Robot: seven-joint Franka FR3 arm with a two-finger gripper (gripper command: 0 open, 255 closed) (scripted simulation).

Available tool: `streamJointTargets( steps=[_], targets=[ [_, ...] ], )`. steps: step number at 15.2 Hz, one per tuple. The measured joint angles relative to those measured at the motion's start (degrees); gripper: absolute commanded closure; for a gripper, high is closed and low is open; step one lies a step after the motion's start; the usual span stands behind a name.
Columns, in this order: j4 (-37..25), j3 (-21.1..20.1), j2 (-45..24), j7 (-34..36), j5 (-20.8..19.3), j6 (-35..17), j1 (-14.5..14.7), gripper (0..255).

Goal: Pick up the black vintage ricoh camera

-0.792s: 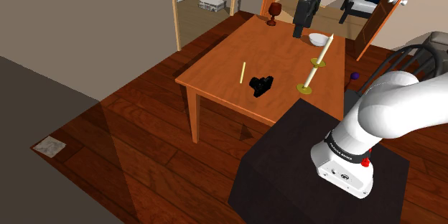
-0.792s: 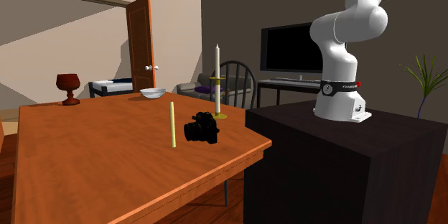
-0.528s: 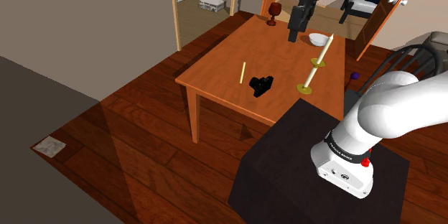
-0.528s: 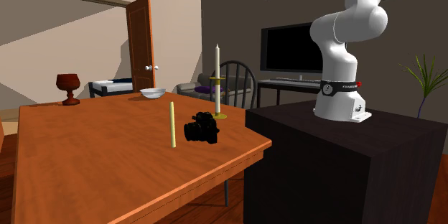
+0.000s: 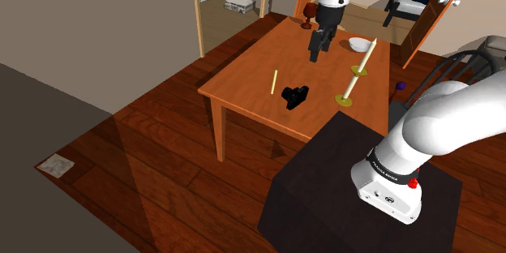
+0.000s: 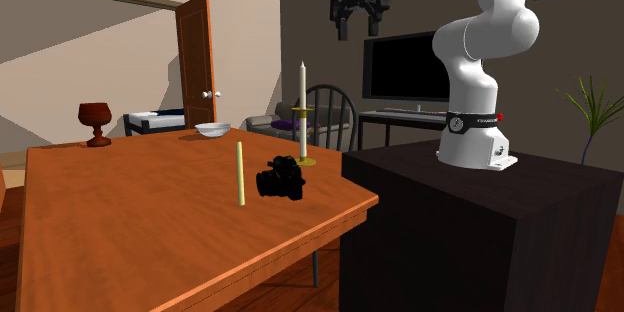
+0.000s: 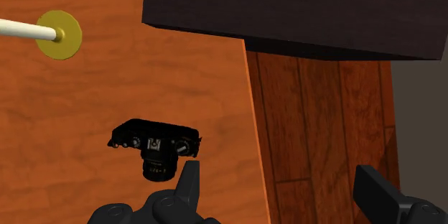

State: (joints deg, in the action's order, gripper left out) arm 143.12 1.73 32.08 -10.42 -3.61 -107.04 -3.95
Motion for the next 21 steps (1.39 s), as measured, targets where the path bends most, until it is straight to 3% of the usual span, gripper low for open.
streamJointTargets(
  steps=[8, 14, 21],
  targets=[
    [1.35, 3.39, -13.44, -2.35, -1.15, -16.06, -1.89, 0],
    [-1.70, 6.05, -26.57, -5.40, -0.40, -27.04, -3.25, 0],
    [-8.30, 7.18, -42.15, -9.49, 3.36, -36.82, -4.91, 0]
  ],
)
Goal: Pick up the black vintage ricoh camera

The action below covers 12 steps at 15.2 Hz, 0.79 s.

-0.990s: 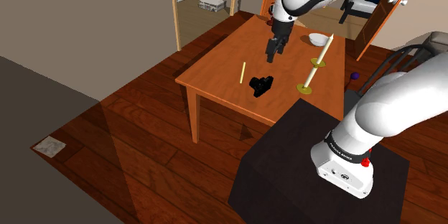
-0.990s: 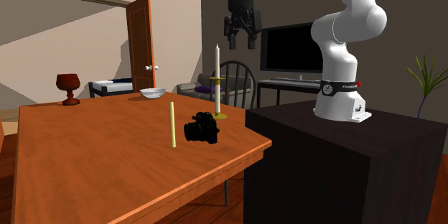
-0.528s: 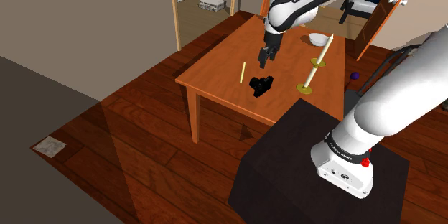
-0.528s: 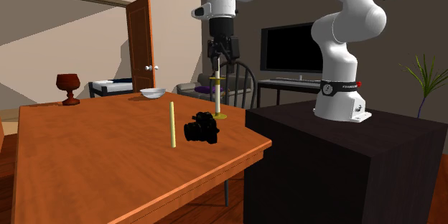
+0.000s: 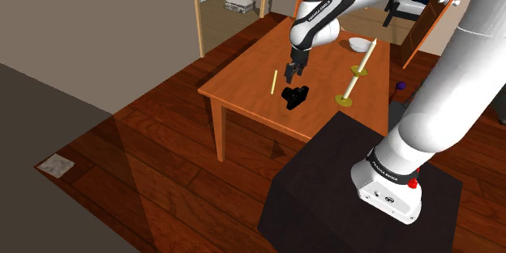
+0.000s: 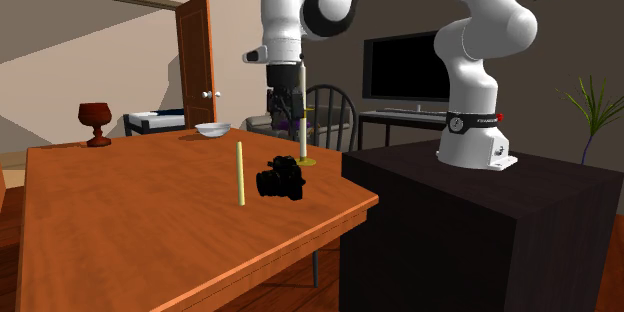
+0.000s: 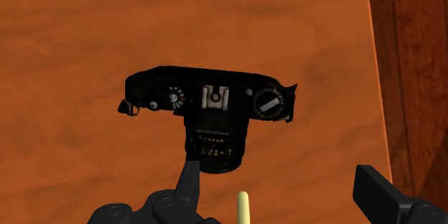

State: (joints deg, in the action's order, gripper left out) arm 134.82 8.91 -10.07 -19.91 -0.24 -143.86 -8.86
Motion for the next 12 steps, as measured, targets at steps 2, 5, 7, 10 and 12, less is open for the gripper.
streamJointTargets(
  steps=[2, 5, 7, 10, 12],
  targets=[
    [-3.47, -0.18, -5.39, -1.49, 1.58, -2.15, -0.89, 0],
    [-7.38, -0.75, -11.98, -3.15, 3.47, -5.10, -2.29, 0],
    [-10.71, -1.19, -16.03, -4.33, 4.53, -6.04, -3.50, 0],
    [-12.35, -1.67, -19.33, -4.90, 5.22, -7.75, -4.17, 0],
    [-12.56, -1.91, -20.68, -5.07, 5.48, -8.91, -4.37, 0]
  ],
)
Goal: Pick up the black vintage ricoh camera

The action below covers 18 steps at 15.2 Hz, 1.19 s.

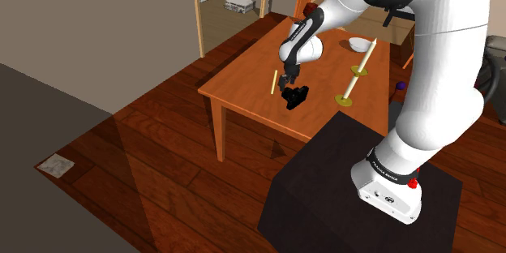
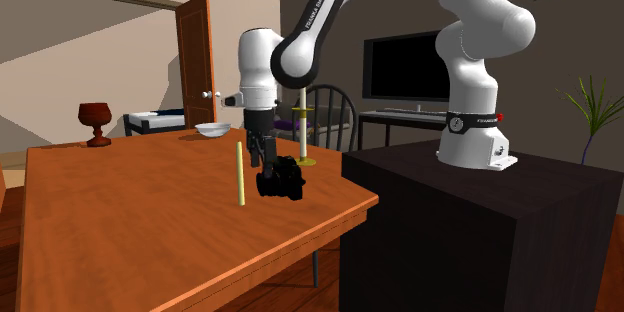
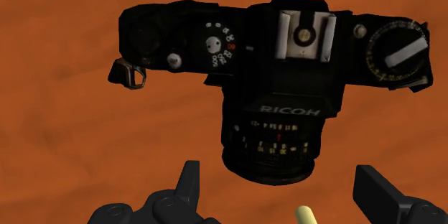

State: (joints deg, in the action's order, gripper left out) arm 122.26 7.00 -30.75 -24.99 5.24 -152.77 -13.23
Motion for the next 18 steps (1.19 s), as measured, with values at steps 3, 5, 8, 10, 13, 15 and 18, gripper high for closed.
streamJointTargets(
  steps=[3, 5, 8, 10, 13, 15, 18],
  targets=[
    [-0.92, -0.37, -2.33, -0.22, 0.36, -1.42, -0.30, 0],
    [-1.21, -0.47, -2.81, -0.30, 0.43, -1.67, -0.40, 255],
    [-1.33, -0.49, -2.90, -0.27, 0.45, -1.76, -0.38, 255],
    [-1.38, -0.49, -2.92, -0.25, 0.45, -1.73, -0.37, 255],
    [-1.40, -0.49, -2.91, -0.26, 0.45, -1.71, -0.38, 255],
    [-1.20, -0.42, -2.58, -0.24, 0.40, -1.50, -0.34, 255],
    [-0.62, -0.10, -0.75, -0.04, 0.10, -0.16, -0.08, 255]
  ],
)
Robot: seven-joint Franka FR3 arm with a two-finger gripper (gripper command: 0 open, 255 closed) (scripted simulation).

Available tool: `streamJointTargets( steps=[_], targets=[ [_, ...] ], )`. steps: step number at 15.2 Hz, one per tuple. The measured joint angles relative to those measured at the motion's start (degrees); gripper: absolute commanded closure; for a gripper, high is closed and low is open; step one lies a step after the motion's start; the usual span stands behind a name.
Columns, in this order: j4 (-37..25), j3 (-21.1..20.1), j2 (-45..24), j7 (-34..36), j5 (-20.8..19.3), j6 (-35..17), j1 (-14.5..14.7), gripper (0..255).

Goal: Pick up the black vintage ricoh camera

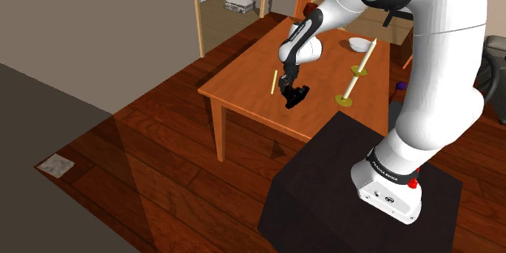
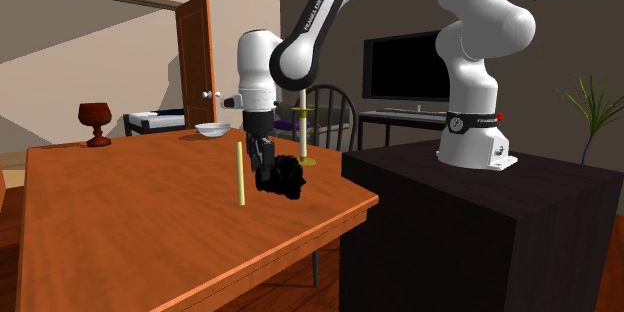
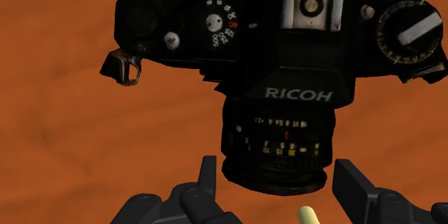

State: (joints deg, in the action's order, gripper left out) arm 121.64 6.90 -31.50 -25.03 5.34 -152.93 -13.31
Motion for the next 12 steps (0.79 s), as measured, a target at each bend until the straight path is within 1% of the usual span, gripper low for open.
streamJointTargets(
  steps=[12],
  targets=[
    [1.23, 1.31, 7.88, 0.95, -1.52, 6.63, 1.00, 255]
  ],
)
